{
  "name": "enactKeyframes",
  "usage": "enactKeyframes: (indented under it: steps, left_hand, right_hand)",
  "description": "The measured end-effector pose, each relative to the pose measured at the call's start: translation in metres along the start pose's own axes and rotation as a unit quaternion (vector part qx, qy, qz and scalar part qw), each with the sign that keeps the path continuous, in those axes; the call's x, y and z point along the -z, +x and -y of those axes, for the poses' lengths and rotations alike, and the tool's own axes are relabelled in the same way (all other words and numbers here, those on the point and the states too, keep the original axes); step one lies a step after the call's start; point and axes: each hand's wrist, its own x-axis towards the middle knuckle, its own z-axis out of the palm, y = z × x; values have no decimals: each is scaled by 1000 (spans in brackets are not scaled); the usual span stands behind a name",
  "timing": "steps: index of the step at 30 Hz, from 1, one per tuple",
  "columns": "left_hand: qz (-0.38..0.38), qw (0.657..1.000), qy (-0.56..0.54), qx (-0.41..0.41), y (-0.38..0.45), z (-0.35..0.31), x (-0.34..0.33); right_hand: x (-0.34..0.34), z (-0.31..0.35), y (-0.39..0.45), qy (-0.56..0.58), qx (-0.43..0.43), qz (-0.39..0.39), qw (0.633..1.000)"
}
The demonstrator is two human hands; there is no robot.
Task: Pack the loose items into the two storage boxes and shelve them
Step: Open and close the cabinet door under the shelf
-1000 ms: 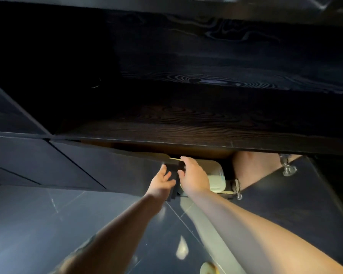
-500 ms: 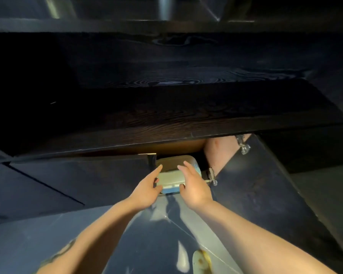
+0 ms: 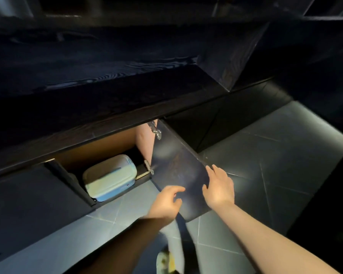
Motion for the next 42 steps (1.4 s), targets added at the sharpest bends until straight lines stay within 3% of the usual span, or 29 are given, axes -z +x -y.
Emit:
enactKeyframes:
  steps: [4, 9, 18, 22, 26, 30, 34, 42]
  left_hand:
    - [59, 998, 34, 1, 3, -1, -35]
    - [21, 998, 40, 50, 5, 6, -44]
    - [-6, 985, -65, 158, -42, 60, -17]
    - [2, 985, -71, 157, -75, 96, 3]
    - [-81, 983, -69, 148, -99, 128, 47]
    - [-215, 954, -117, 174, -108, 160, 98]
    - [-308, 929, -103, 178, -103, 175, 147]
    - [-314, 921, -103, 206, -86, 188, 184]
  right_hand:
    - [-20, -32, 4, 1, -19, 51, 998]
    - [-28, -38, 0, 18, -1, 1, 1000]
    - [-47, 30, -65, 153, 101, -6, 983]
    - [-63, 78, -86, 170, 170, 13, 971]
    - [-68, 140, -92, 154, 237, 20, 959]
    - [-72, 208, -73, 102, 288, 40, 951]
    - [-80, 265, -62, 118, 246, 77, 959]
    - [-99, 305, -42, 53, 254, 53, 964]
